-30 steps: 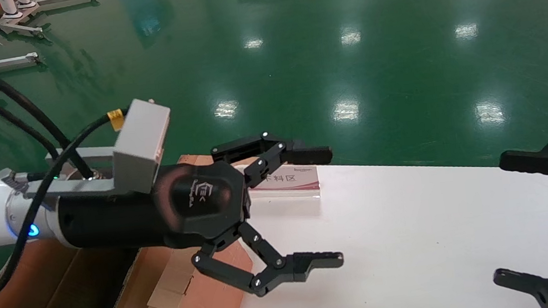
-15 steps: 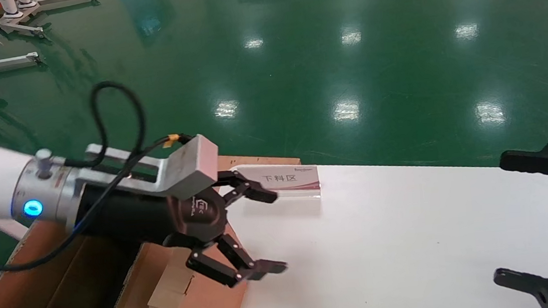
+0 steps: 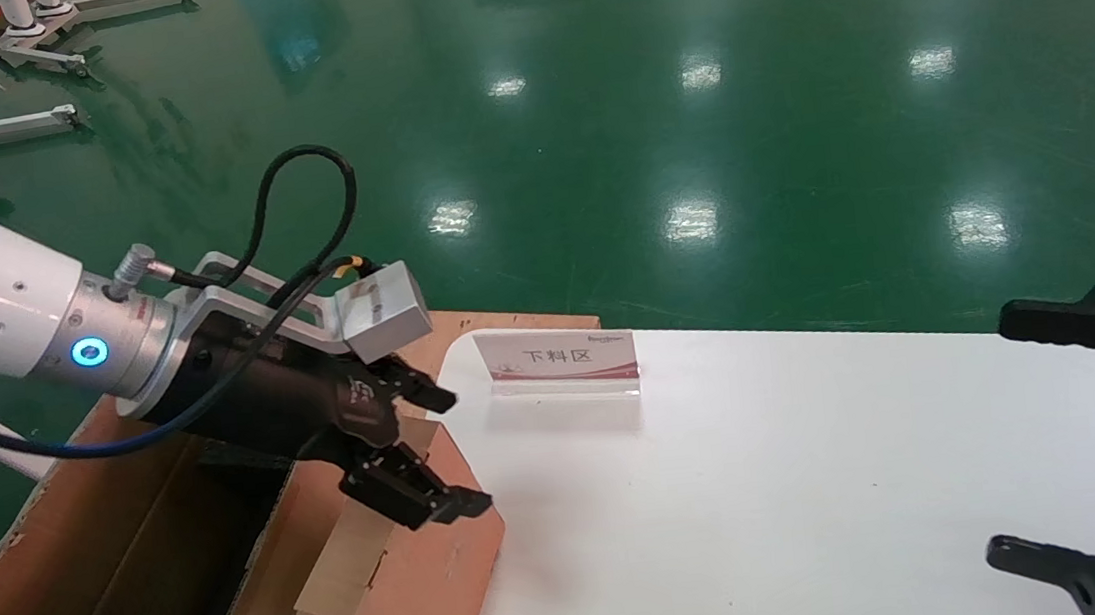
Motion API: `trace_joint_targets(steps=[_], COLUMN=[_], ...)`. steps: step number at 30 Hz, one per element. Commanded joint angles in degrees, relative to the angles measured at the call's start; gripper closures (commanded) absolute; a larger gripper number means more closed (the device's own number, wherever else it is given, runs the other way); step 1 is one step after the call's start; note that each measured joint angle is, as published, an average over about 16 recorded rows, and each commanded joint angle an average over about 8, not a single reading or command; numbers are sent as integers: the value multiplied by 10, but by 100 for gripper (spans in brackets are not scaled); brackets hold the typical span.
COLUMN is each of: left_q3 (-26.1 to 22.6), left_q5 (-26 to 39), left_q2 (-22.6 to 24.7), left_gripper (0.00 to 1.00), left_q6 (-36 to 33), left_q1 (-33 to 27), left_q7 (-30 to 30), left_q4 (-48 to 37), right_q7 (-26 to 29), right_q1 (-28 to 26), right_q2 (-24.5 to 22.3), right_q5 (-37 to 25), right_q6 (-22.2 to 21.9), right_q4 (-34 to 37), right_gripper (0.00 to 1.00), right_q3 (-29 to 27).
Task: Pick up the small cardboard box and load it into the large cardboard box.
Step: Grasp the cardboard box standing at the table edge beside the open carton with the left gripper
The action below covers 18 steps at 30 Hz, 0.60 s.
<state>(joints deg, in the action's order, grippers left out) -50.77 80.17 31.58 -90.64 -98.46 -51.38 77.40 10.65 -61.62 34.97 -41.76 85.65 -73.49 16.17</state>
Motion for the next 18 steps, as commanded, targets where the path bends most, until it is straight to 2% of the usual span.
trace_joint_targets(steps=[1,9,18], left_q3=[-28,-139,-258], left_q5=[17,31,39], left_q2=[-1,10,31], left_gripper=[0,0,0], left_q6=[-1,-2,0], left_q1=[-21,-95,-175], left_q7=[-25,-92,-135], left_q4=[0,1,2], right_q7=[0,0,0], right_q1=[0,0,0], right_q2=[0,0,0], right_q5=[0,0,1], right_q6=[0,0,0], right_q4=[0,0,0], right_gripper=[0,0,0], right_q3=[0,0,1])
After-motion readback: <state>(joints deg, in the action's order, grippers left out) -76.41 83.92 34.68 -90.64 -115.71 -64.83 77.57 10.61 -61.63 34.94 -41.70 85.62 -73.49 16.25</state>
